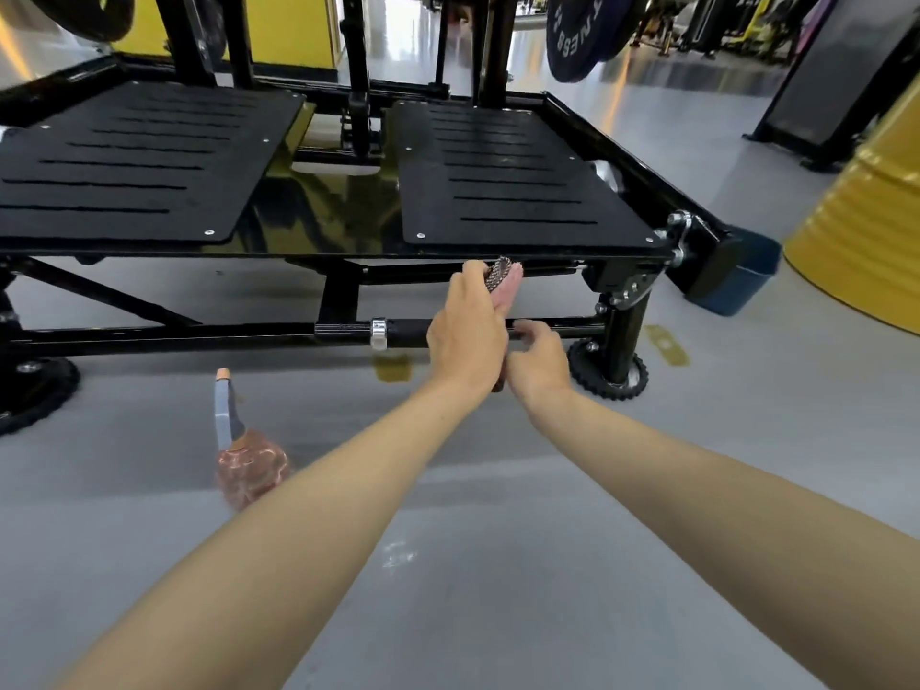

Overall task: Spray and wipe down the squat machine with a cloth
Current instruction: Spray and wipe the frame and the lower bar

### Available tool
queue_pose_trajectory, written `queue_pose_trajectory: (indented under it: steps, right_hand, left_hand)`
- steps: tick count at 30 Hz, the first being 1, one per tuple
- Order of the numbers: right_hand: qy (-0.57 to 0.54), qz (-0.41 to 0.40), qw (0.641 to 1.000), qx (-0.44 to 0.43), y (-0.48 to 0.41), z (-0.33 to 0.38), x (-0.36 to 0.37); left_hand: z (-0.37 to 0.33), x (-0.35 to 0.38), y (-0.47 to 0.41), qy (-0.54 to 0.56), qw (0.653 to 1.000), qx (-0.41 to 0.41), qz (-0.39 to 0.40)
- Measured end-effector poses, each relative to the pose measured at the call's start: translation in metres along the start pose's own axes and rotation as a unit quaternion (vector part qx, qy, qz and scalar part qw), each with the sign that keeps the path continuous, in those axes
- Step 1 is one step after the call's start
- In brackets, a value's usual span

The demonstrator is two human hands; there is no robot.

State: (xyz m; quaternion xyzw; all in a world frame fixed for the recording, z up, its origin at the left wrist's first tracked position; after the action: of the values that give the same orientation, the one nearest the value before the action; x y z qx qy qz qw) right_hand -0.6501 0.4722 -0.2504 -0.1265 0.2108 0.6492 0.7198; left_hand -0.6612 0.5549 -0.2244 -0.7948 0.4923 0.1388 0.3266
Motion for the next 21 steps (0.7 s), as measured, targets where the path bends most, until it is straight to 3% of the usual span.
queue_pose_trajectory:
  steps: [5, 10, 21]
  right_hand:
    - [0.065, 0.043, 0.993, -0.085, -0.002, 0.003, 0.003]
    - [0.026, 0.027, 0.996, -0.077, -0.001, 0.011, 0.017]
    - [0.085, 0.033, 0.993, -0.076, -0.011, 0.009, 0.014]
  left_hand:
    - [0.012, 0.006, -0.008, -0.251, 0.963, 0.089, 0.046]
    - [0.019, -0.010, -0.015, -0.284, 0.956, 0.065, 0.036]
    - [0.059, -0.065, -0.003, -0.329, 0.944, 0.036, -0.008]
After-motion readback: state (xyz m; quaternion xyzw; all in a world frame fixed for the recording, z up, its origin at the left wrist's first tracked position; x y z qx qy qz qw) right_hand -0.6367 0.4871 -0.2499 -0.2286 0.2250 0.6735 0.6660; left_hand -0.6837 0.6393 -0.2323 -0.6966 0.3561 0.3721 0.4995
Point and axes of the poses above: each hand's wrist, its own y-axis away from the middle knuckle, its own x-axis out of the palm, z = x × y, the point moved 1 cm from there along -y, towards the middle knuckle, and after that the axes turned 2 degrees about y, right-handed, at the moved point
